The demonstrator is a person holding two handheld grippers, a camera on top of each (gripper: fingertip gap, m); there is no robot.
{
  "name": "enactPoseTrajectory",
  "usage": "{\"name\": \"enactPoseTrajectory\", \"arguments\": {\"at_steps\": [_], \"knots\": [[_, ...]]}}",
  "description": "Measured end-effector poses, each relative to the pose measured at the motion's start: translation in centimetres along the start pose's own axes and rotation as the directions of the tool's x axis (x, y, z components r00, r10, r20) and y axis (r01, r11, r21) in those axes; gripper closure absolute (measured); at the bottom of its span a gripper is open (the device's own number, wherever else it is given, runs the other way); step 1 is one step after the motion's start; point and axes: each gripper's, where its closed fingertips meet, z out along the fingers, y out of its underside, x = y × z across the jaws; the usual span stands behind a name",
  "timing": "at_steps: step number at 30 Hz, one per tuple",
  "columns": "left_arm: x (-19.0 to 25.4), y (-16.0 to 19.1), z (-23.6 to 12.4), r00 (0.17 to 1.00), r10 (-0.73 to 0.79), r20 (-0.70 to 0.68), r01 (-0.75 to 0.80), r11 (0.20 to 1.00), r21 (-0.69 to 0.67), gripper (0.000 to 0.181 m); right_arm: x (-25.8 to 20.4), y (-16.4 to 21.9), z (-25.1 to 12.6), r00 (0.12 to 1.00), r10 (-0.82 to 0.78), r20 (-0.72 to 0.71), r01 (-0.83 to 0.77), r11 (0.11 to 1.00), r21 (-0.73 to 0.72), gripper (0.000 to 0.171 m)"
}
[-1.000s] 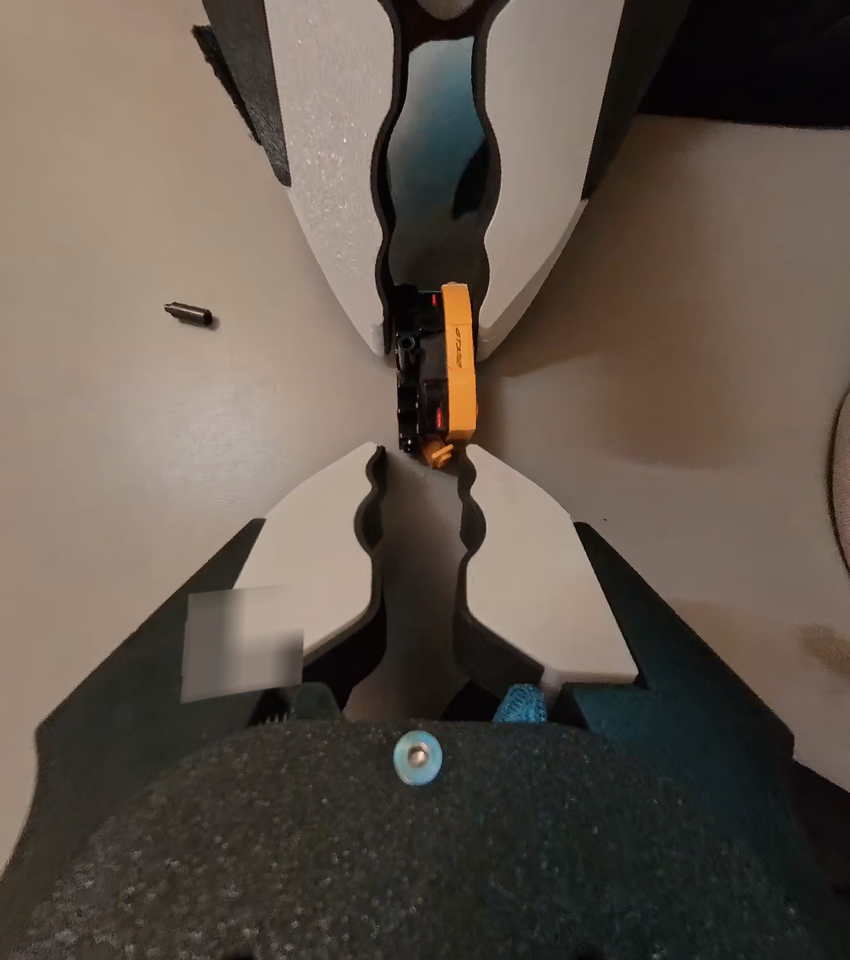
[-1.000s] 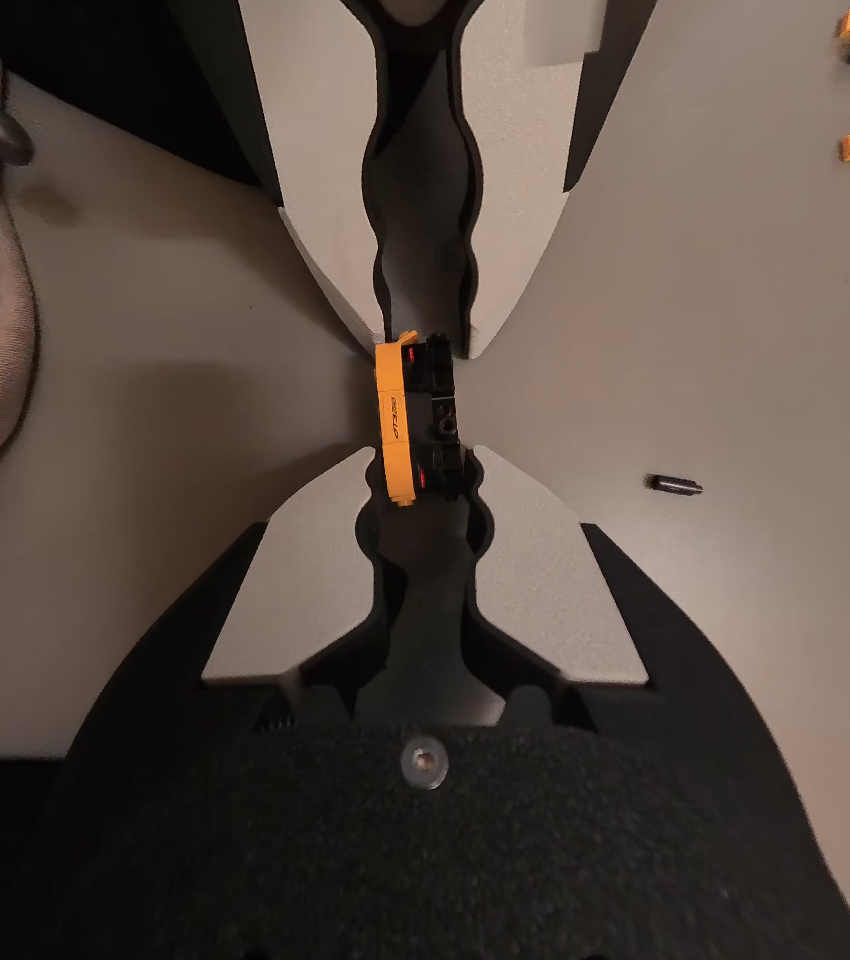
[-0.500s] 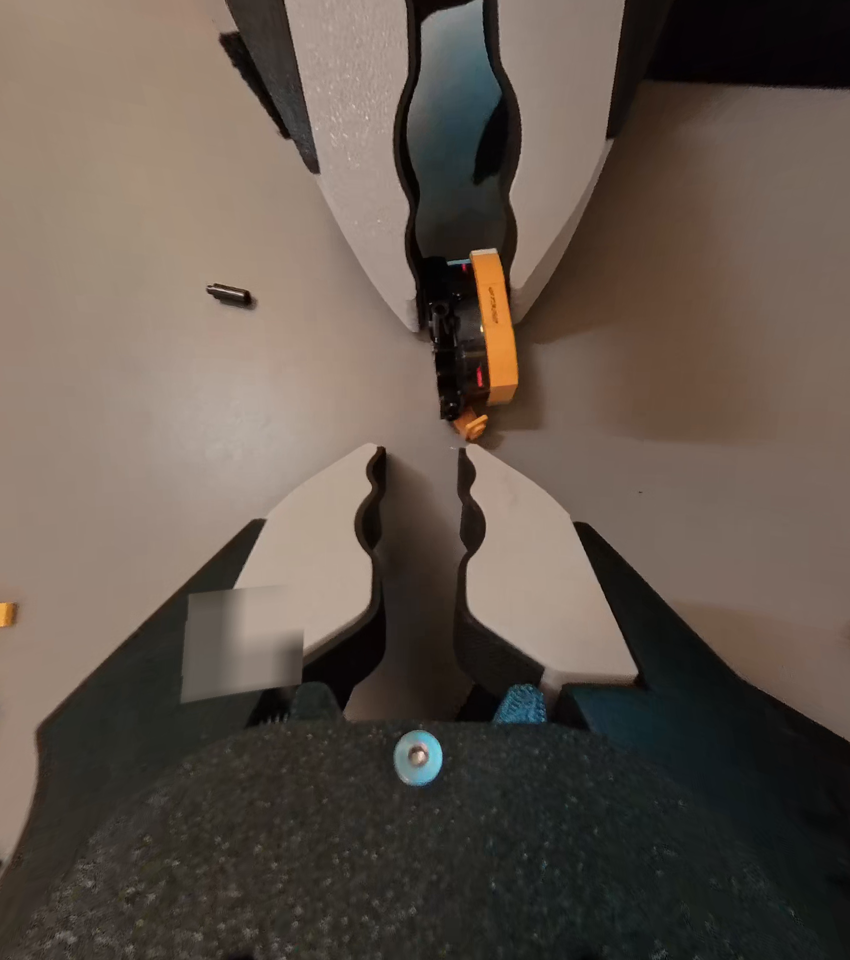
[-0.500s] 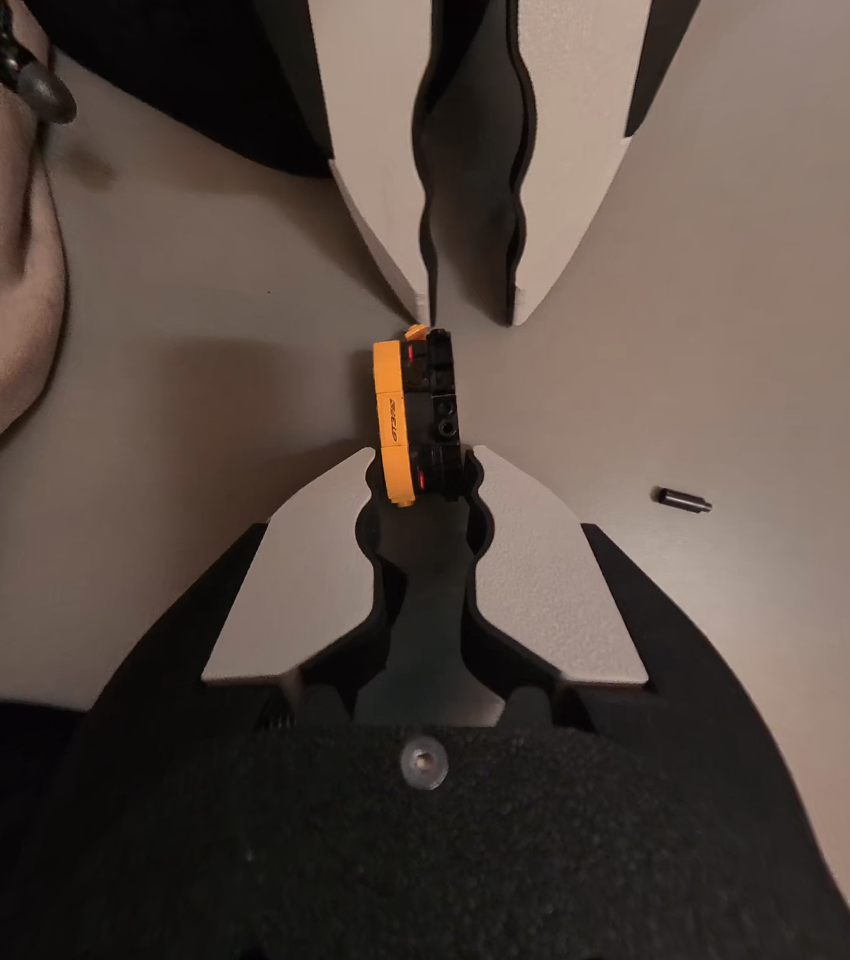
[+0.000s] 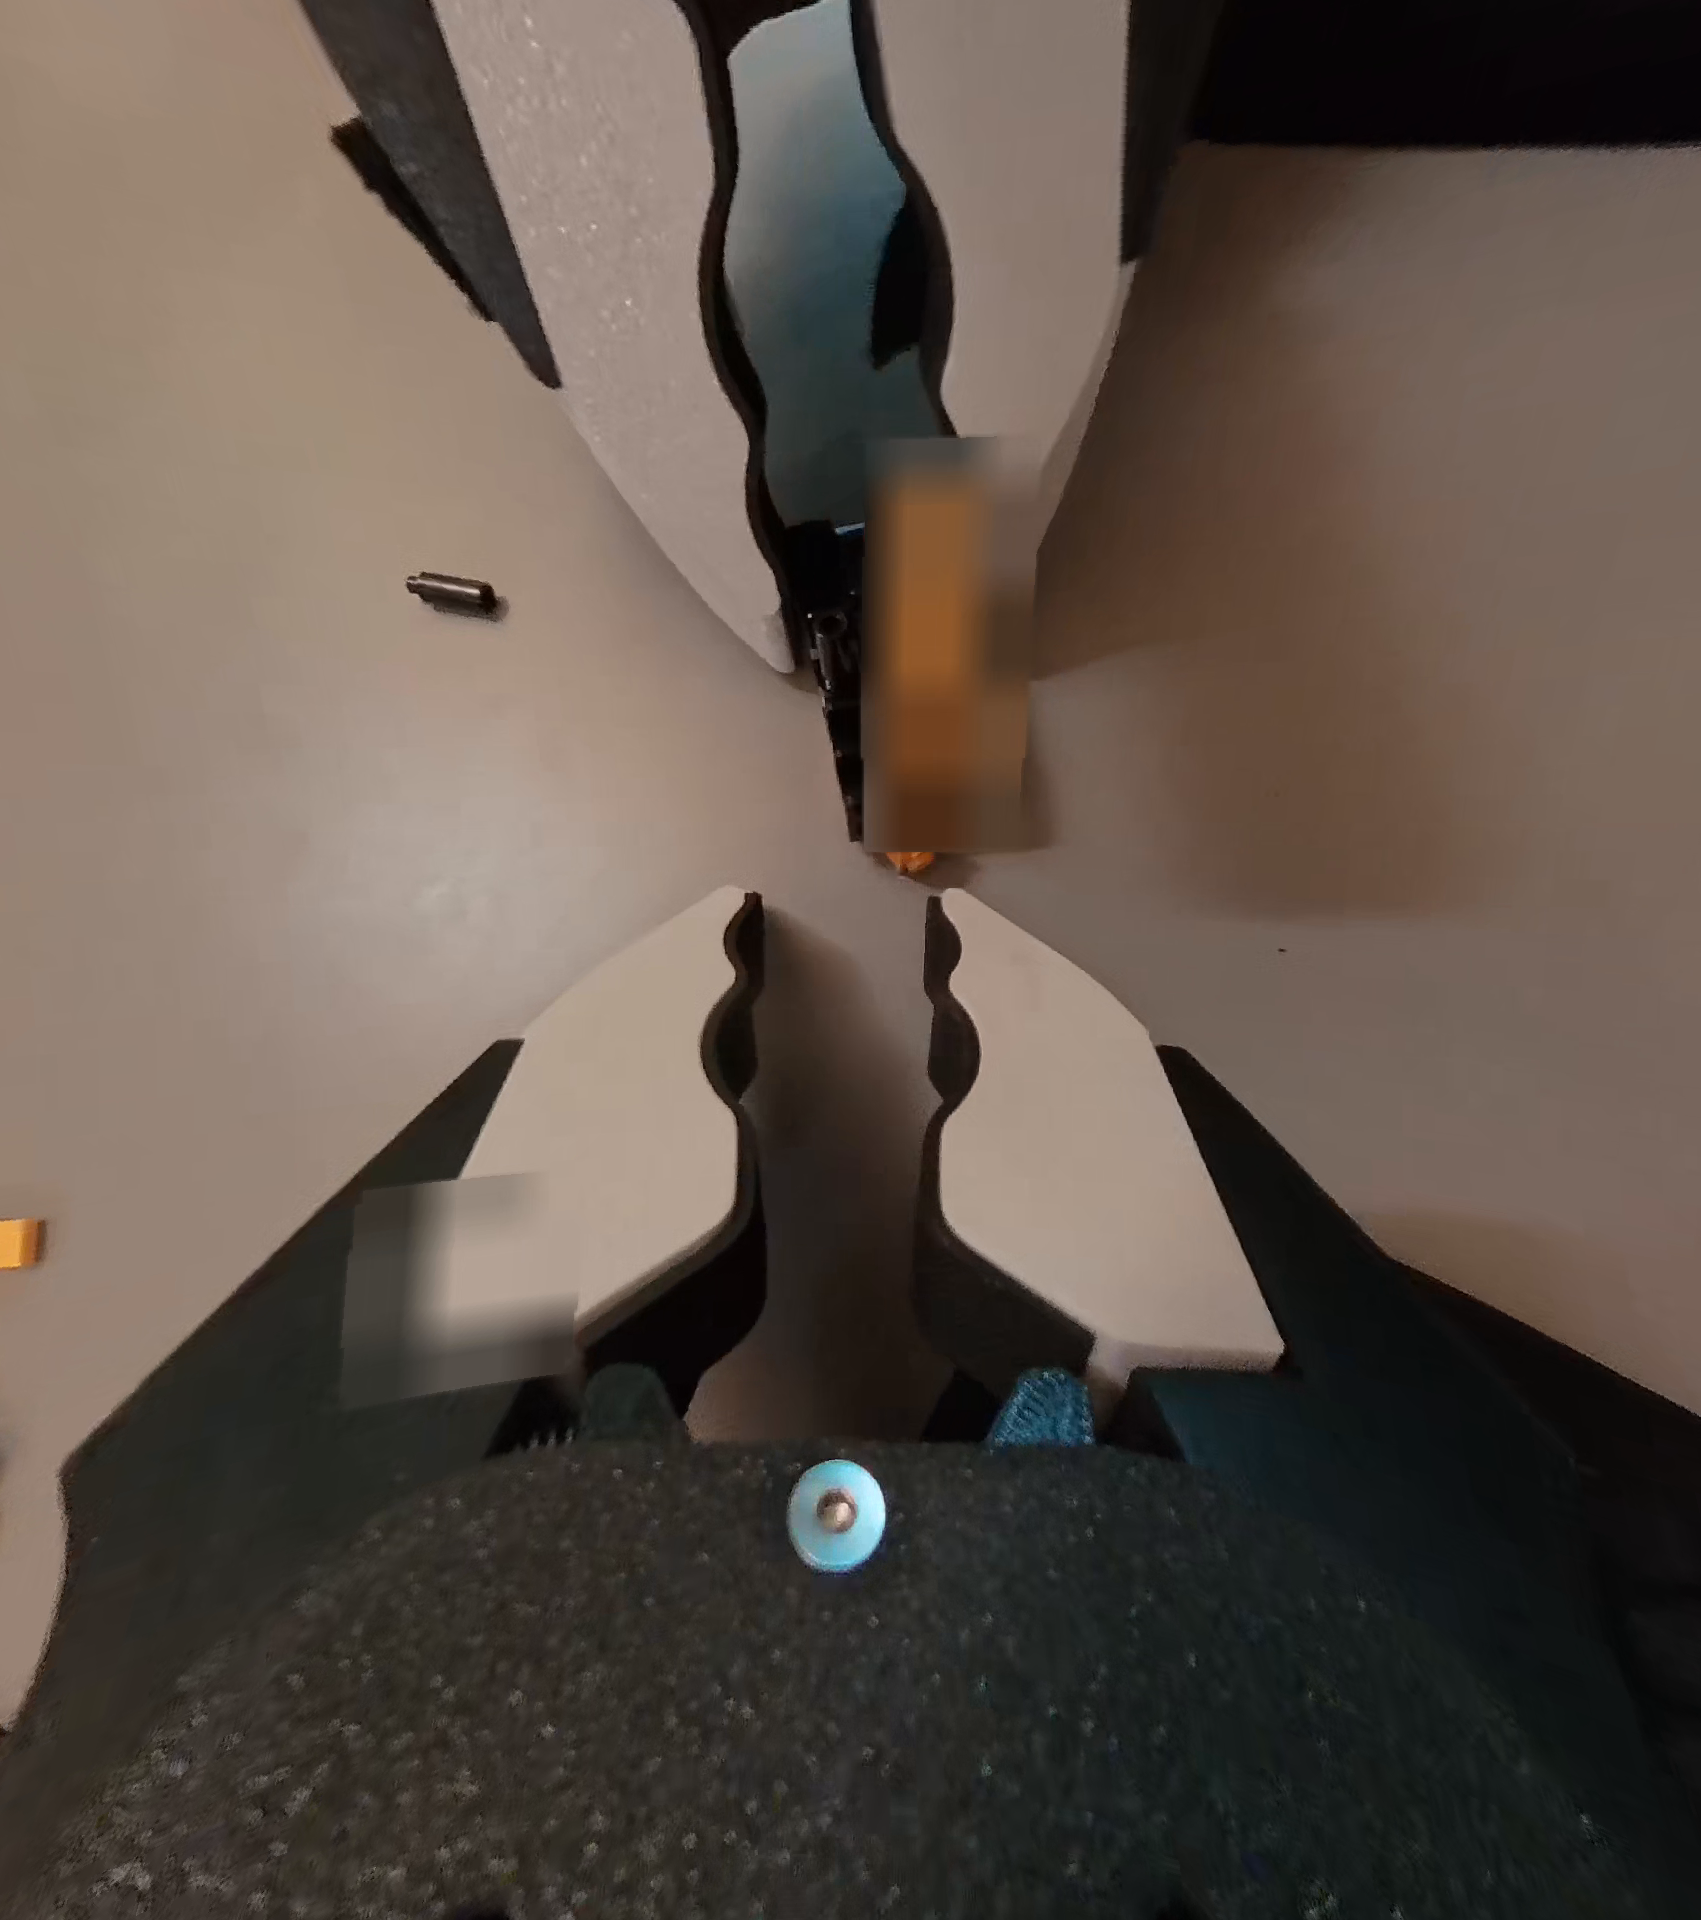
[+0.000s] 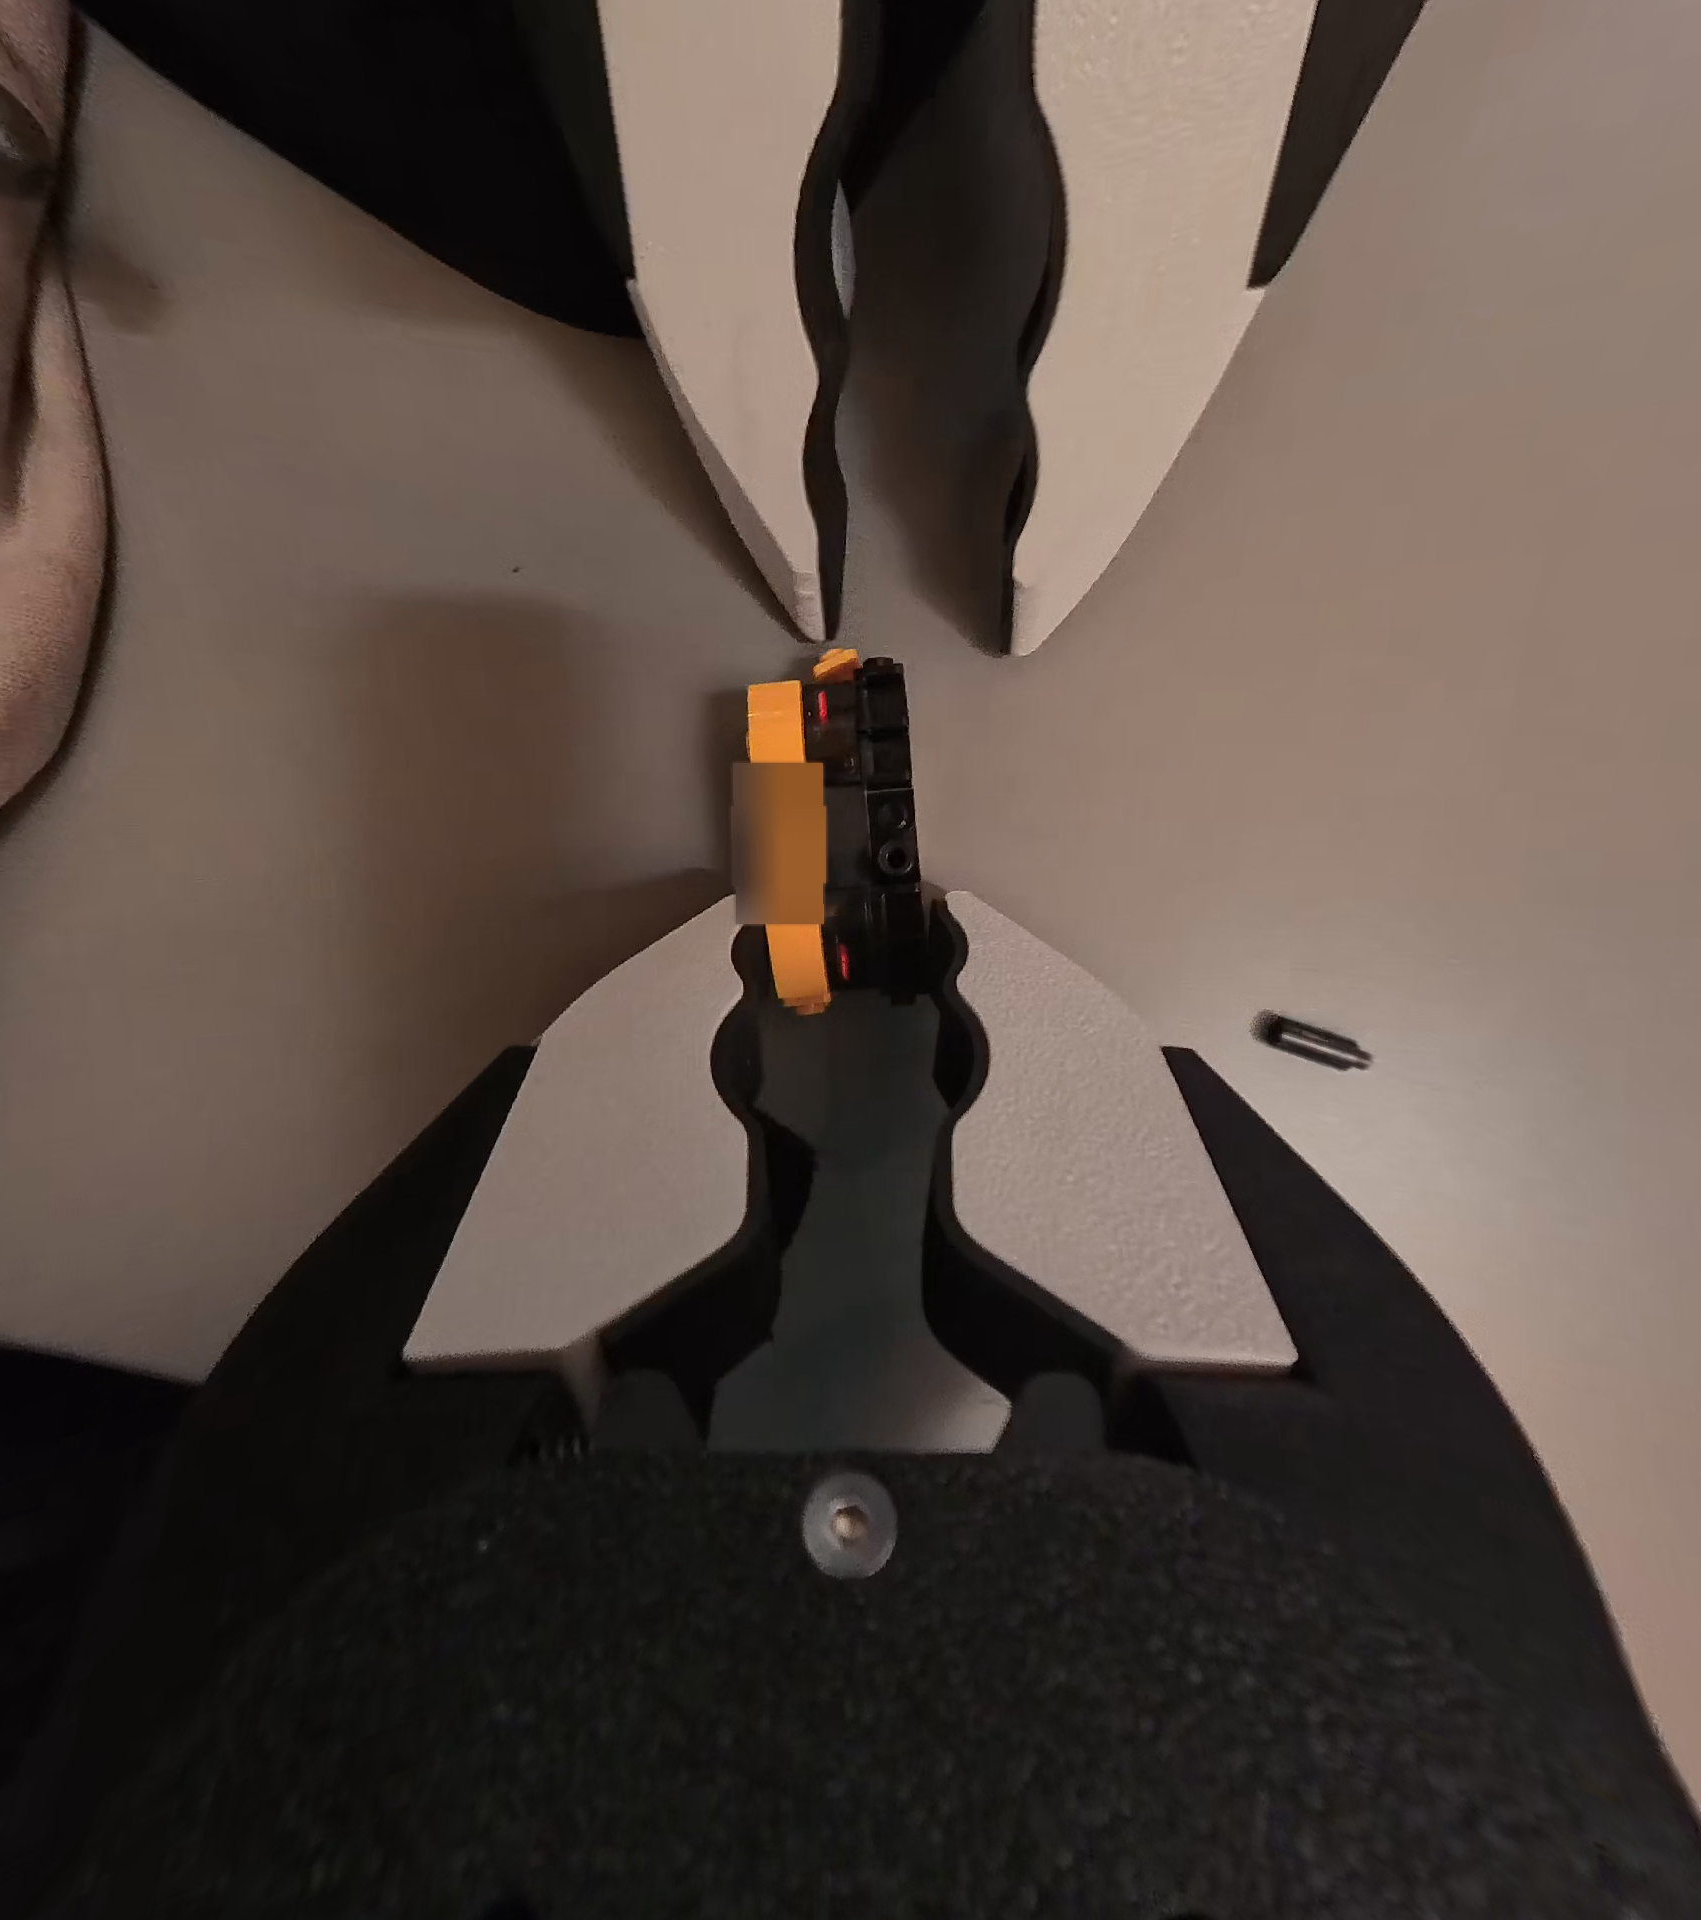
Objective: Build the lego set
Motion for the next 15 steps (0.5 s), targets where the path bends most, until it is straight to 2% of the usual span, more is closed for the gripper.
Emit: {"name": "enactPoseTrajectory", "arguments": {"at_steps": [5, 10, 15], "knots": [[0.01, -0.26, 0.18, 1.0, 0.006, 0.024, -0.006, 1.0, -0.004, 0.149, 0.28, 0.04, -0.14, 1.0, 0.001, 0.019, -0.001, 1.0, -0.025, 0.142], [0.53, -0.37, 0.38, 0.999, -0.014, 0.031, 0.015, 0.999, -0.029, 0.169, 0.72, 0.12, -0.38, 0.998, 0.059, 0.012, -0.06, 0.998, 0.012, 0.142], [-0.26, -0.75, 0.7, 0.996, -0.046, 0.08, 0.048, 0.999, -0.017, 0.168, 0.66, 0.21, -0.39, 0.996, 0.092, 0.0, -0.092, 0.994, 0.061, 0.142]]}}
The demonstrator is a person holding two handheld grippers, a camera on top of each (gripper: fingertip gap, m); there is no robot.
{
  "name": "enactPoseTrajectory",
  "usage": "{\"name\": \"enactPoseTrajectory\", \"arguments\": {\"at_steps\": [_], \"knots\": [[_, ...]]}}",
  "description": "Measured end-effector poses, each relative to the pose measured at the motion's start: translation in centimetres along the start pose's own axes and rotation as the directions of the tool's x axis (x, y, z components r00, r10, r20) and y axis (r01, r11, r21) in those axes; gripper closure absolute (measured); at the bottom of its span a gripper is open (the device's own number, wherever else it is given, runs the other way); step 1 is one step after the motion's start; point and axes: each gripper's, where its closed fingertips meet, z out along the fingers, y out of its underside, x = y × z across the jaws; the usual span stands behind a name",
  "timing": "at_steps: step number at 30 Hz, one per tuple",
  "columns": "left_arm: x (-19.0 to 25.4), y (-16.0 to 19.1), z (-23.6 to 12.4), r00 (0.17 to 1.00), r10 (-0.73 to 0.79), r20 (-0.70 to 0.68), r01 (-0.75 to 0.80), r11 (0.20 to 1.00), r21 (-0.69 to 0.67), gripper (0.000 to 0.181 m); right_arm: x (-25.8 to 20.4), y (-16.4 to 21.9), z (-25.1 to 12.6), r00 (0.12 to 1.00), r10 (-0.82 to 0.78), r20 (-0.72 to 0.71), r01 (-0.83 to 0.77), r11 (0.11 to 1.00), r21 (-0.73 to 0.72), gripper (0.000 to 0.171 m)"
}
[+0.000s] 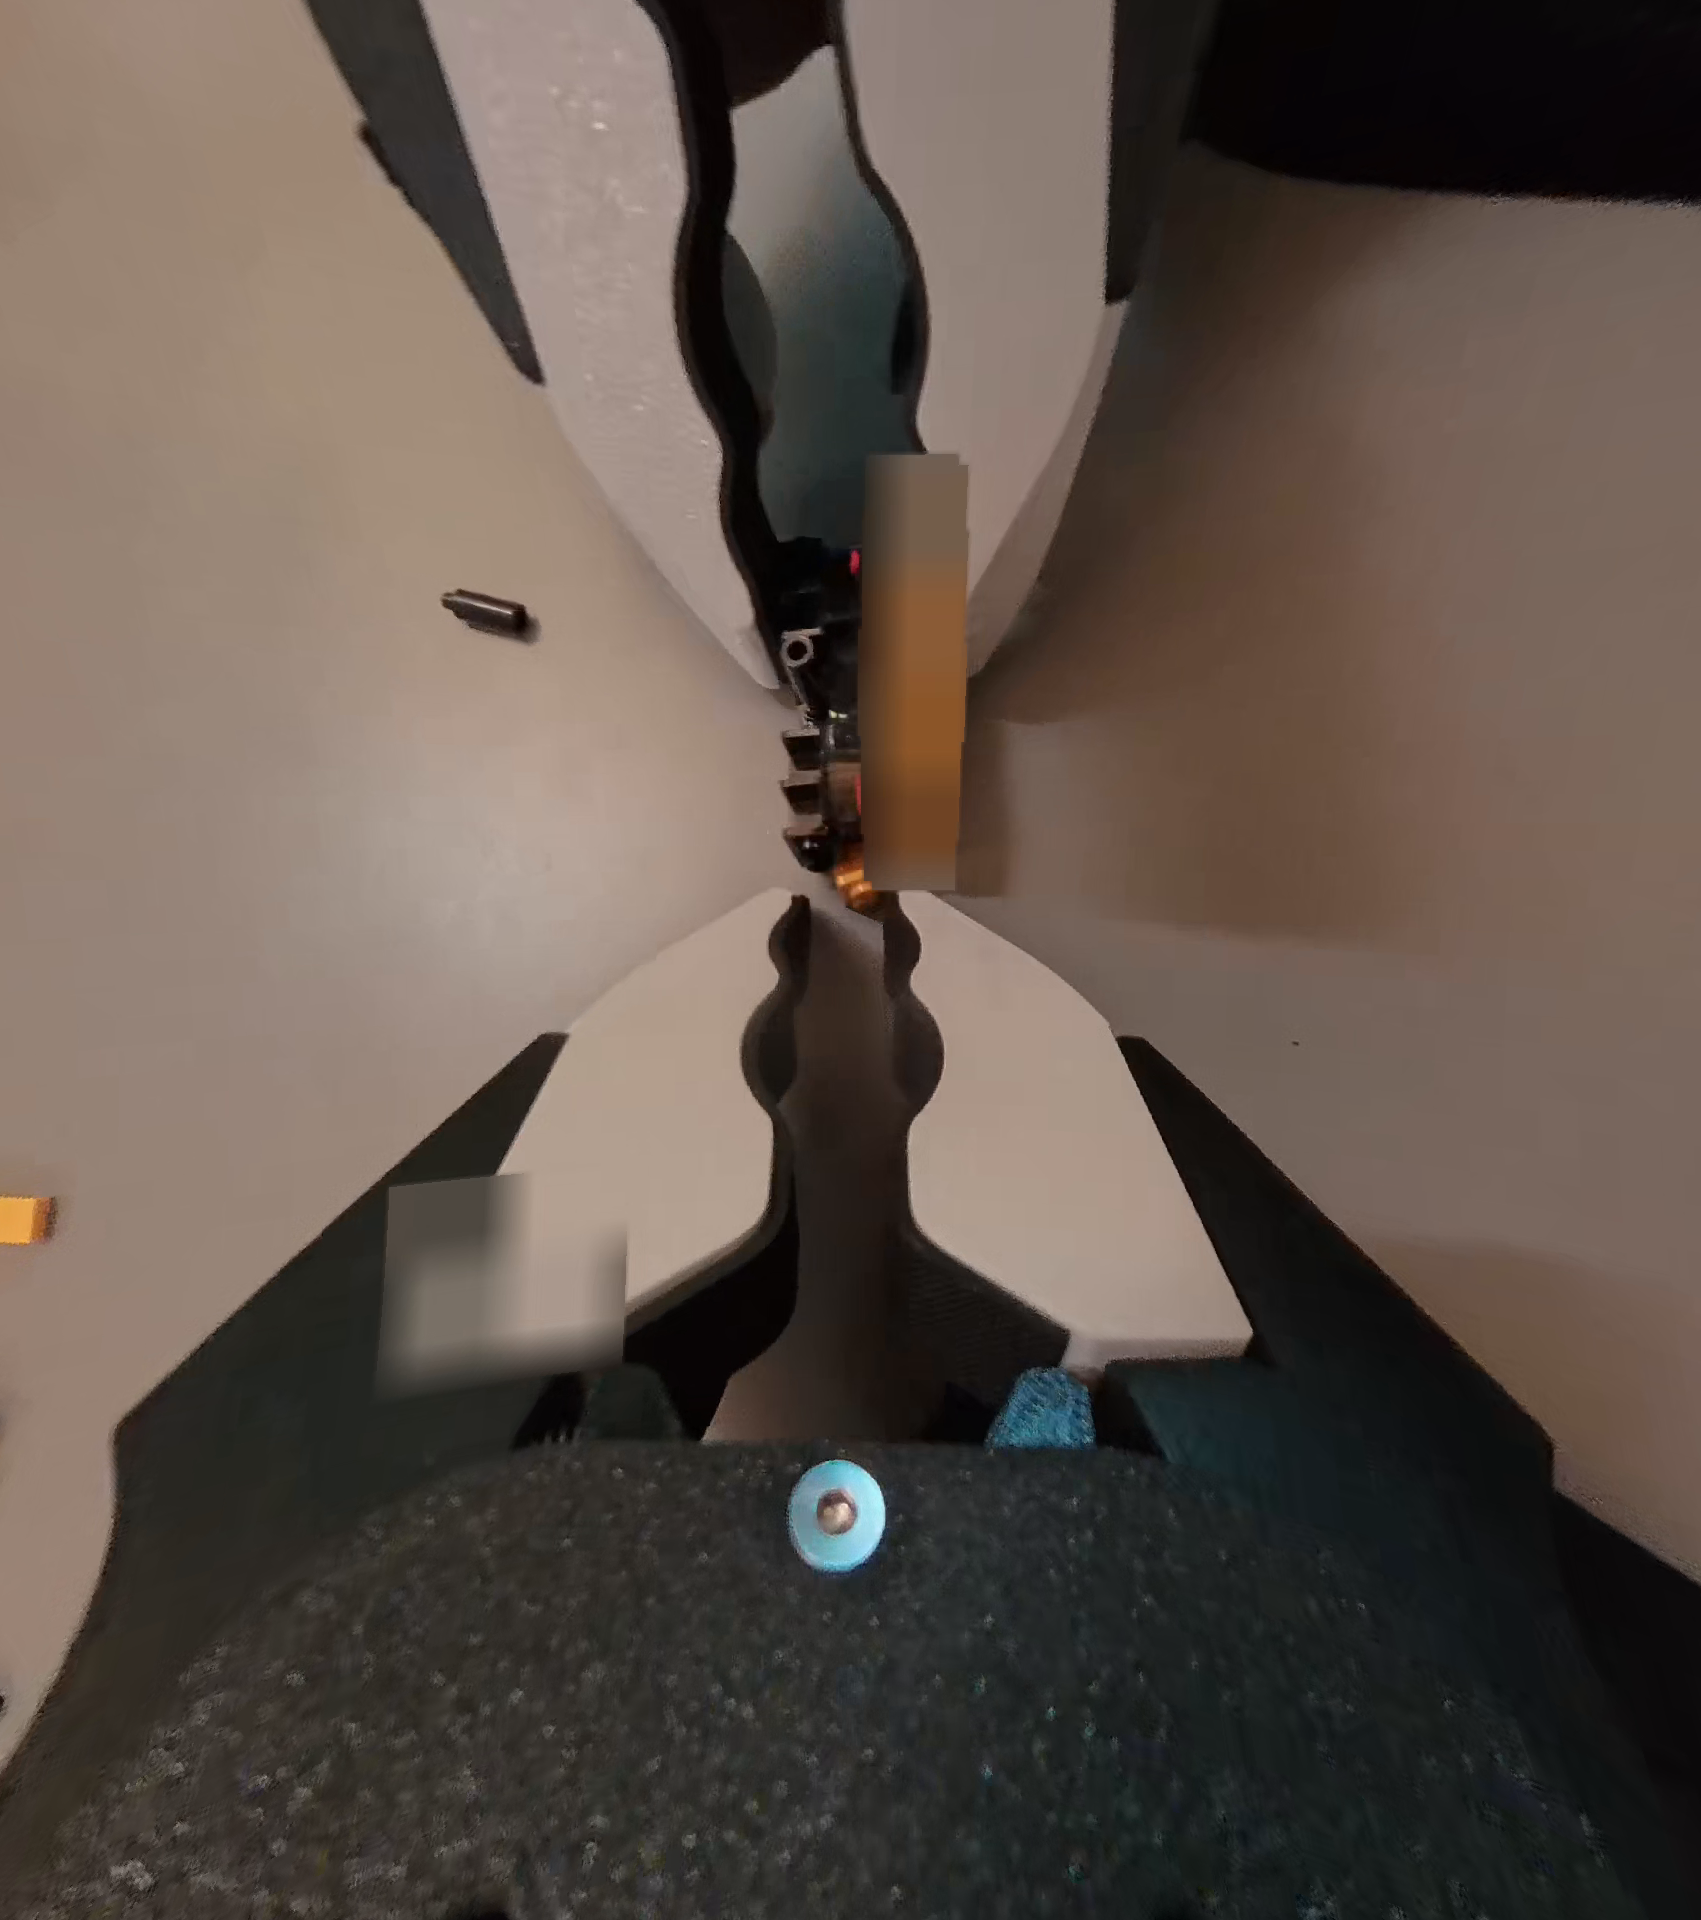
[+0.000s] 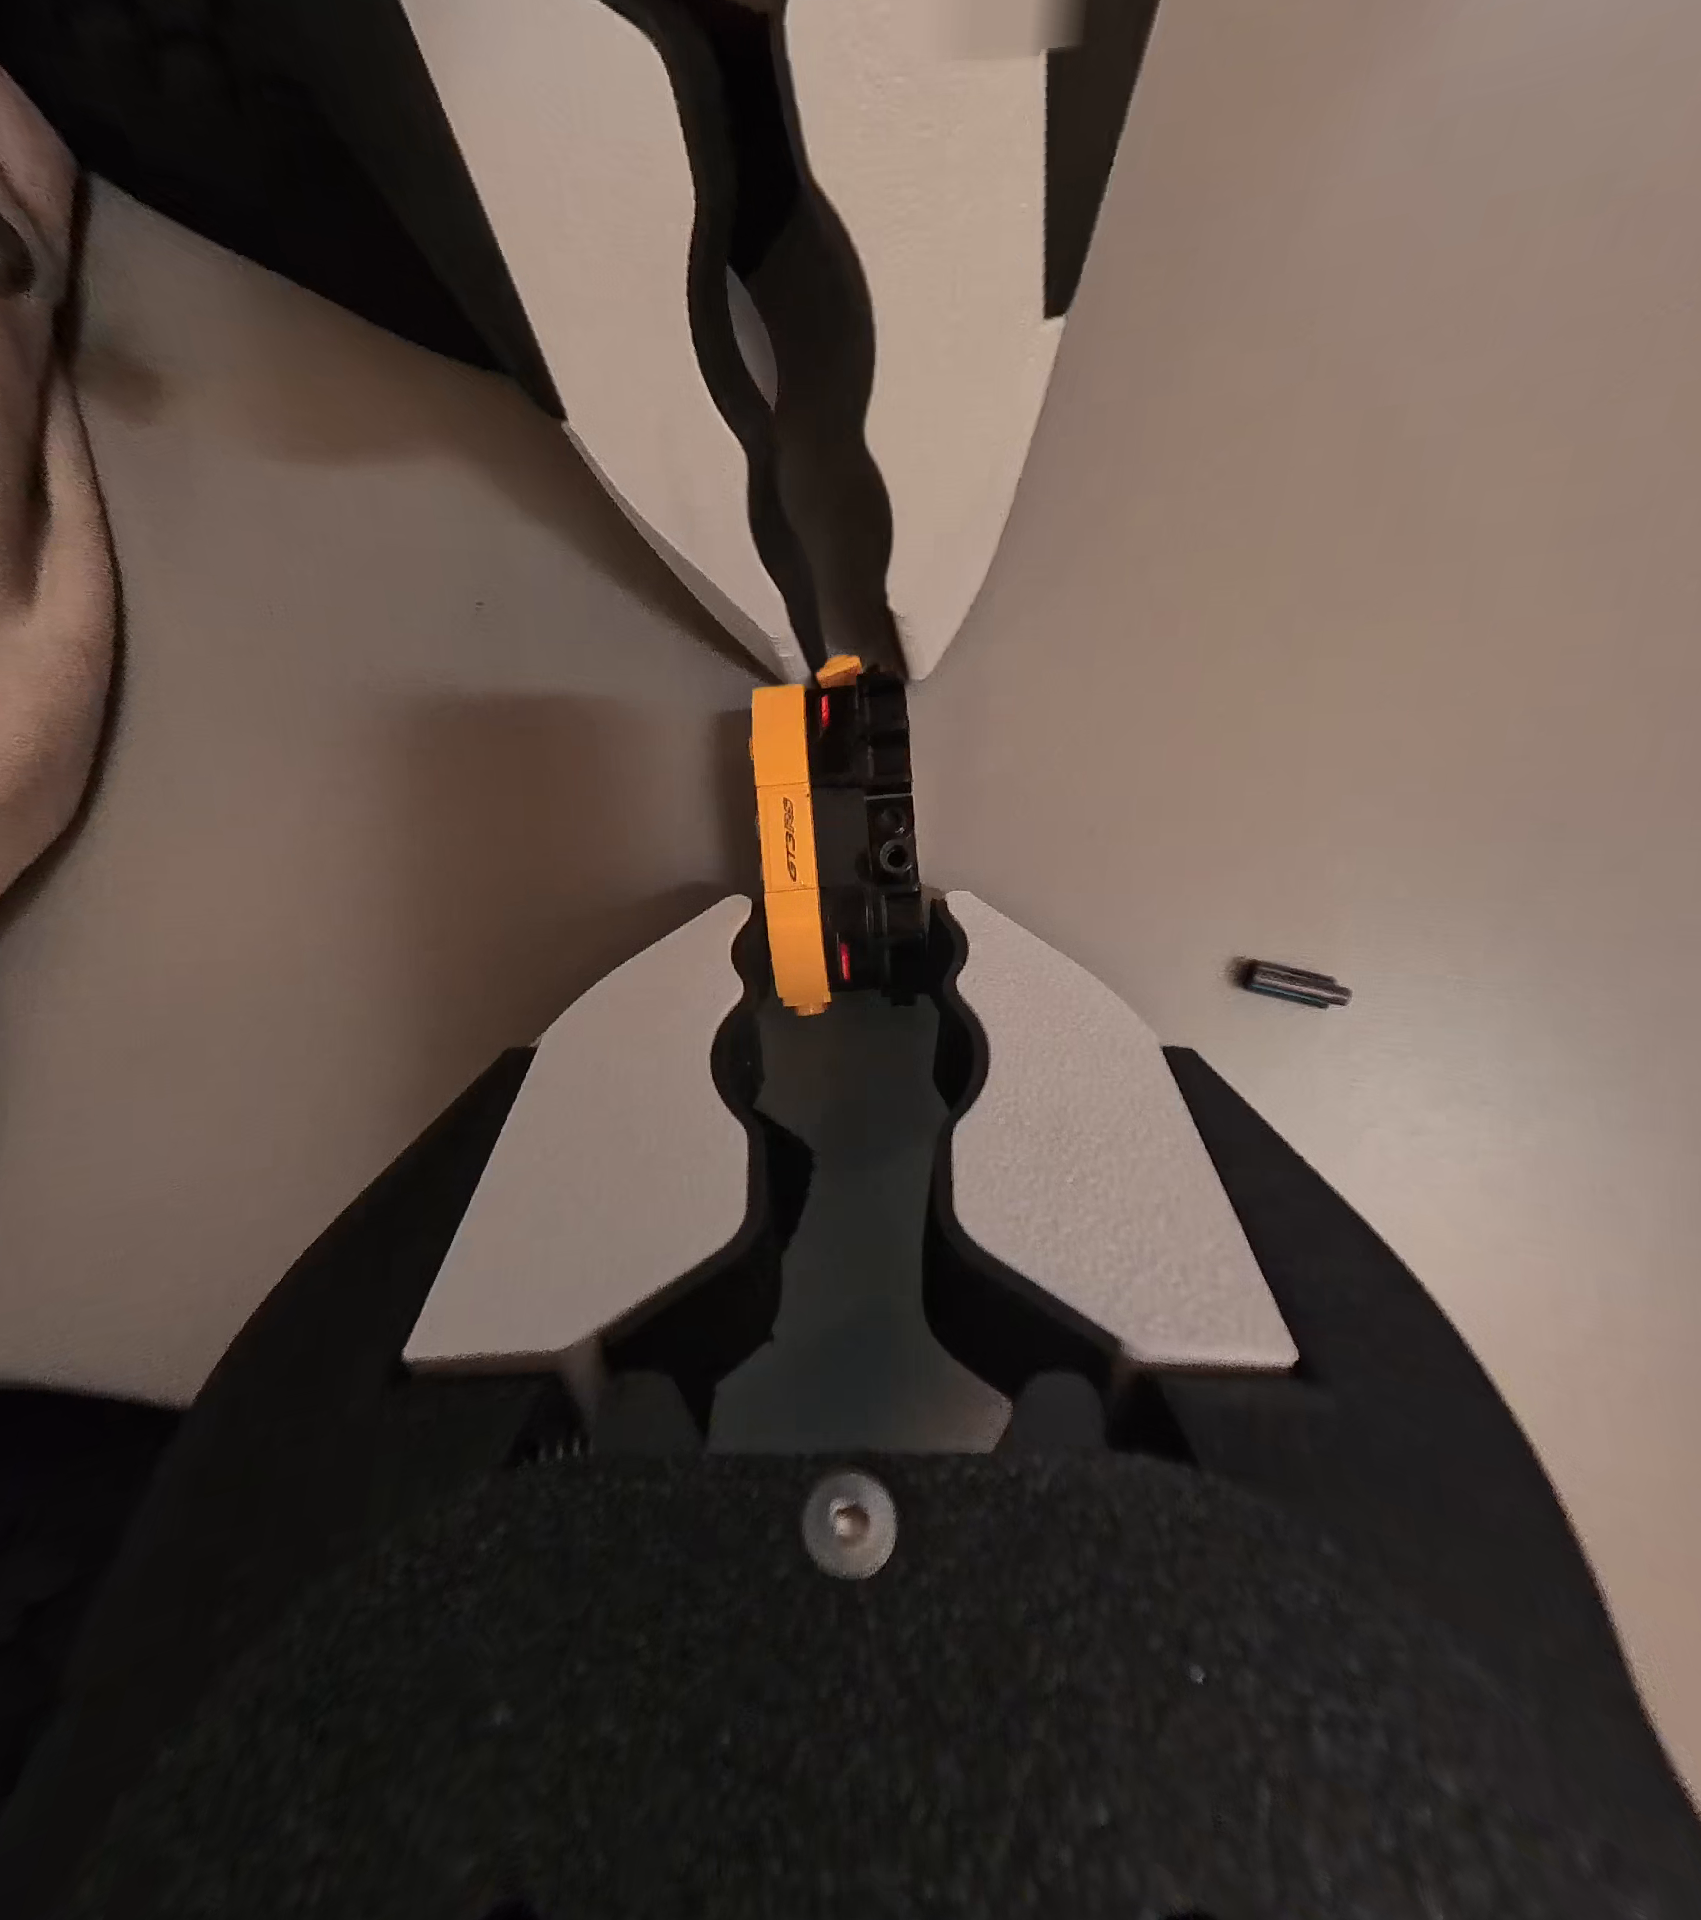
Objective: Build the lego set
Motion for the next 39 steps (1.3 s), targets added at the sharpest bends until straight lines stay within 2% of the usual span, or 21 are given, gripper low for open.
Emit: {"name": "enactPoseTrajectory", "arguments": {"at_steps": [8, 15, 22, 26, 29, 31, 35, 37, 39], "knots": [[0.1, -0.4, 0.4, 1.0, -0.013, -0.02, 0.013, 1.0, 0.0, 0.175, 0.0, 0.1, -0.1, 1.0, 0.03, -0.009, -0.029, 0.999, 0.036, 0.142], [1.3, -0.6, -0.2, 0.989, -0.001, -0.149, 0.007, 0.999, 0.037, 0.175, -0.7, -0.4, -0.6, 0.994, 0.094, 0.054, -0.099, 0.989, 0.109, 0.142], [0.8, 0.1, -0.2, 0.992, 0.018, -0.127, -0.016, 1.0, 0.019, 0.175, -0.6, -0.1, -1.1, 0.994, 0.108, 0.003, -0.108, 0.99, 0.095, 0.142], [0.8, 0.2, -0.2, 0.993, 0.028, -0.116, -0.026, 0.999, 0.023, 0.175, 0.0, 0.6, -0.8, 0.994, 0.042, -0.103, -0.037, 0.998, 0.052, 0.133], [0.6, 0.3, -0.3, 0.994, 0.025, -0.11, -0.023, 0.999, 0.026, 0.175, 0.2, 0.4, -1.7, 0.974, -0.011, -0.226, 0.029, 0.997, 0.076, 0.13], [0.4, 0.4, -0.3, 0.994, 0.019, -0.104, -0.016, 0.999, 0.028, 0.175, -0.4, -0.1, -2.5, 0.939, -0.087, -0.332, 0.123, 0.988, 0.089, 0.13], [0.4, 0.4, -0.3, 0.995, 0.021, -0.099, -0.018, 0.999, 0.029, 0.175, -1.2, 0.7, -2.2, 0.808, -0.249, -0.534, 0.277, 0.96, -0.029, 0.13], [0.4, 0.4, -0.3, 0.995, 0.021, -0.097, -0.019, 0.999, 0.03, 0.175, -1.0, 0.7, -1.8, 0.779, -0.254, -0.573, 0.289, 0.957, -0.032, 0.13], [0.4, 0.4, -0.3, 0.995, 0.024, -0.095, -0.021, 0.999, 0.03, 0.175, -0.6, 0.4, -1.6, 0.787, -0.236, -0.57, 0.28, 0.96, -0.011, 0.133]]}}
